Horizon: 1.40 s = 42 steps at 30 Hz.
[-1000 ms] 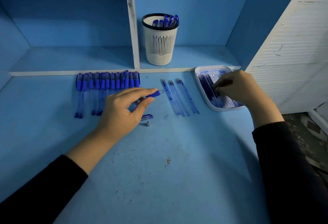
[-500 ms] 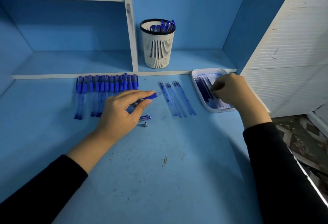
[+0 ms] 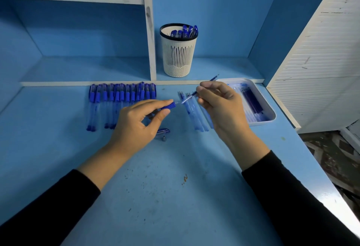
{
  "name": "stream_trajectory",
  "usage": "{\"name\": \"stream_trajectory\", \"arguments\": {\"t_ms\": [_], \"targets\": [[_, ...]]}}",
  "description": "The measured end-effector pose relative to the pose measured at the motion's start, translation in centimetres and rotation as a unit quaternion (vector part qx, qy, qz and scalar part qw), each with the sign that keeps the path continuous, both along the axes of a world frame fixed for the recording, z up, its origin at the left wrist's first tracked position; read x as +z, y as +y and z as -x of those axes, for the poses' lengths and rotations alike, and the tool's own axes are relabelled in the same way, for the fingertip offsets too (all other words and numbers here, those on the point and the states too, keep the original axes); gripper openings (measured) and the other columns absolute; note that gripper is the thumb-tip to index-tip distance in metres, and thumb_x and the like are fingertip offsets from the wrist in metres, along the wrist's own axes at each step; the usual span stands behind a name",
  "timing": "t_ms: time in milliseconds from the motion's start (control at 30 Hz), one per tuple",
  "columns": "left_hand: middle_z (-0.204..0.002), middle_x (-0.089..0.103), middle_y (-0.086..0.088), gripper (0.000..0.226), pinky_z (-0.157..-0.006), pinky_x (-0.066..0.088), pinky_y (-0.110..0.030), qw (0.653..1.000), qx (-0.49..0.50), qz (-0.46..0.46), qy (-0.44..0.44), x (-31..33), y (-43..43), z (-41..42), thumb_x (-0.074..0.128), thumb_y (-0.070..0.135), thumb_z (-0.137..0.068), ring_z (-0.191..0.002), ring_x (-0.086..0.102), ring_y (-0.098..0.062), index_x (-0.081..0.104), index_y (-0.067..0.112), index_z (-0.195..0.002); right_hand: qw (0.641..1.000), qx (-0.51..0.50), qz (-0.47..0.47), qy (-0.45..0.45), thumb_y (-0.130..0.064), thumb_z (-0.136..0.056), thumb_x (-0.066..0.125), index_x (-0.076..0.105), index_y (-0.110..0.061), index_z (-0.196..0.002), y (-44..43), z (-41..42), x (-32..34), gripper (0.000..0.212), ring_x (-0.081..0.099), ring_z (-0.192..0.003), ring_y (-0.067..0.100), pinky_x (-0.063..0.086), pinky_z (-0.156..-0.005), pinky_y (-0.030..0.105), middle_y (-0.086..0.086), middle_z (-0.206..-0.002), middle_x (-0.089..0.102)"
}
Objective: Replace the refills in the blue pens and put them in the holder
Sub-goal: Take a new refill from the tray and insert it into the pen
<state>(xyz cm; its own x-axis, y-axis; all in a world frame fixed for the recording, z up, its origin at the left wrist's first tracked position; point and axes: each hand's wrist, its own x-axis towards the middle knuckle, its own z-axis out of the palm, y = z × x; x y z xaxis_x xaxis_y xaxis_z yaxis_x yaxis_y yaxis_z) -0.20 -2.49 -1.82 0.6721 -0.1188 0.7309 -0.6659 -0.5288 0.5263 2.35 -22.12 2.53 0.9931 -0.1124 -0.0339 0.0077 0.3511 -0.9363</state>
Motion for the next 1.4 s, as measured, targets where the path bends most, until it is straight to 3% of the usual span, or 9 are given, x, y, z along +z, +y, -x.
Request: {"name": "stream_trajectory", "arguments": {"t_ms": [267, 433, 633, 800, 900, 1000, 1167, 1300, 1400], "targets": [[-0.103, 0.071, 0.005, 0.022, -0.077, 0.054, -0.017, 1.0, 0.004, -0.01, -0.002, 0.2, 0.1, 0.0, 0.068, 0.015, -0.09, -0.084, 0.067, -0.003, 0.073, 0.006, -0.11, 1.0, -0.027, -0.005, -0.012, 0.003, -0.084, 0.069, 0.067, -0.01, -0.082, 0.6, 0.4, -0.4, 0.013, 0.06, -0.061, 0.01, 0.05, -0.066, 0.019, 0.0, -0.072, 0.069], [-0.1, 0.07, 0.006, 0.022, -0.076, 0.055, -0.019, 1.0, 0.005, -0.005, -0.003, 0.2, 0.1, 0.0, 0.069, 0.014, -0.089, -0.082, 0.066, -0.006, 0.073, 0.006, -0.109, 0.997, -0.055, 0.026, -0.048, 0.001, -0.081, 0.073, 0.067, -0.01, -0.082, 0.7, 0.7, -0.5, 0.013, 0.062, -0.065, 0.011, 0.05, -0.069, 0.019, 0.003, -0.077, 0.068], [-0.089, 0.073, -0.005, 0.021, -0.072, 0.054, -0.02, 1.0, 0.03, 0.008, -0.006, 0.2, 0.2, 0.0, 0.07, 0.009, -0.088, -0.074, 0.063, -0.013, 0.073, 0.005, -0.109, 0.987, -0.051, 0.077, -0.129, 0.003, -0.081, 0.072, 0.067, -0.005, -0.084, 1.0, 1.6, -0.1, 0.01, 0.068, -0.076, 0.012, 0.053, -0.077, 0.023, 0.006, -0.084, 0.07], [-0.091, 0.071, 0.002, 0.022, -0.069, 0.054, -0.022, 1.0, 0.029, 0.002, -0.014, 0.2, 0.1, 0.0, 0.071, 0.008, -0.088, -0.07, 0.061, -0.013, 0.072, 0.006, -0.11, 0.971, -0.006, 0.161, -0.175, 0.002, -0.088, 0.064, 0.069, 0.0, -0.091, 2.2, 2.5, -0.9, 0.006, 0.065, -0.078, 0.015, 0.051, -0.075, 0.021, 0.003, -0.082, 0.07], [-0.093, 0.071, 0.002, 0.022, -0.07, 0.054, -0.024, 0.999, 0.032, 0.006, -0.011, 0.3, 0.2, 0.0, 0.07, 0.008, -0.088, -0.071, 0.063, -0.014, 0.073, 0.006, -0.11, 0.963, -0.012, 0.186, -0.197, 0.004, -0.09, 0.06, 0.068, -0.002, -0.095, 2.4, 2.7, -1.4, 0.012, 0.067, -0.087, 0.017, 0.051, -0.082, 0.026, 0.01, -0.09, 0.07], [-0.094, 0.073, -0.002, 0.022, -0.07, 0.055, -0.025, 1.0, 0.027, 0.001, -0.013, 0.3, 0.2, -0.1, 0.071, 0.008, -0.088, -0.072, 0.064, -0.014, 0.073, 0.005, -0.11, 0.956, -0.041, 0.202, -0.208, 0.002, -0.087, 0.065, 0.07, -0.008, -0.093, 2.7, 2.7, -1.7, 0.013, 0.064, -0.086, 0.015, 0.049, -0.081, 0.024, 0.009, -0.093, 0.065], [-0.094, 0.074, -0.004, 0.024, -0.068, 0.054, -0.022, 1.0, 0.025, -0.003, -0.016, 0.2, 0.3, -0.1, 0.073, 0.003, -0.086, -0.07, 0.063, -0.014, 0.073, 0.004, -0.11, 0.959, -0.056, 0.173, -0.216, 0.008, -0.088, 0.06, 0.071, 0.001, -0.101, 2.9, 2.8, -1.4, 0.018, 0.062, -0.084, 0.006, 0.047, -0.079, 0.016, 0.017, -0.097, 0.062], [-0.096, 0.074, -0.004, 0.023, -0.07, 0.055, -0.022, 1.0, 0.018, 0.0, -0.018, 0.3, 0.3, -0.1, 0.072, 0.004, -0.087, -0.074, 0.065, -0.014, 0.072, 0.004, -0.11, 0.966, -0.045, 0.147, -0.207, 0.007, -0.091, 0.055, 0.067, -0.002, -0.101, 2.9, 3.1, -1.3, 0.018, 0.065, -0.085, 0.011, 0.049, -0.079, 0.018, 0.01, -0.092, 0.068], [-0.097, 0.074, -0.005, 0.022, -0.07, 0.056, -0.027, 1.0, 0.016, 0.007, -0.016, 0.3, 0.4, 0.0, 0.071, 0.006, -0.087, -0.076, 0.068, -0.017, 0.072, 0.004, -0.11, 0.96, -0.056, 0.159, -0.223, 0.003, -0.088, 0.064, 0.064, -0.007, -0.099, 2.7, 2.7, -1.3, 0.015, 0.065, -0.086, 0.015, 0.05, -0.082, 0.024, 0.007, -0.091, 0.066]]}}
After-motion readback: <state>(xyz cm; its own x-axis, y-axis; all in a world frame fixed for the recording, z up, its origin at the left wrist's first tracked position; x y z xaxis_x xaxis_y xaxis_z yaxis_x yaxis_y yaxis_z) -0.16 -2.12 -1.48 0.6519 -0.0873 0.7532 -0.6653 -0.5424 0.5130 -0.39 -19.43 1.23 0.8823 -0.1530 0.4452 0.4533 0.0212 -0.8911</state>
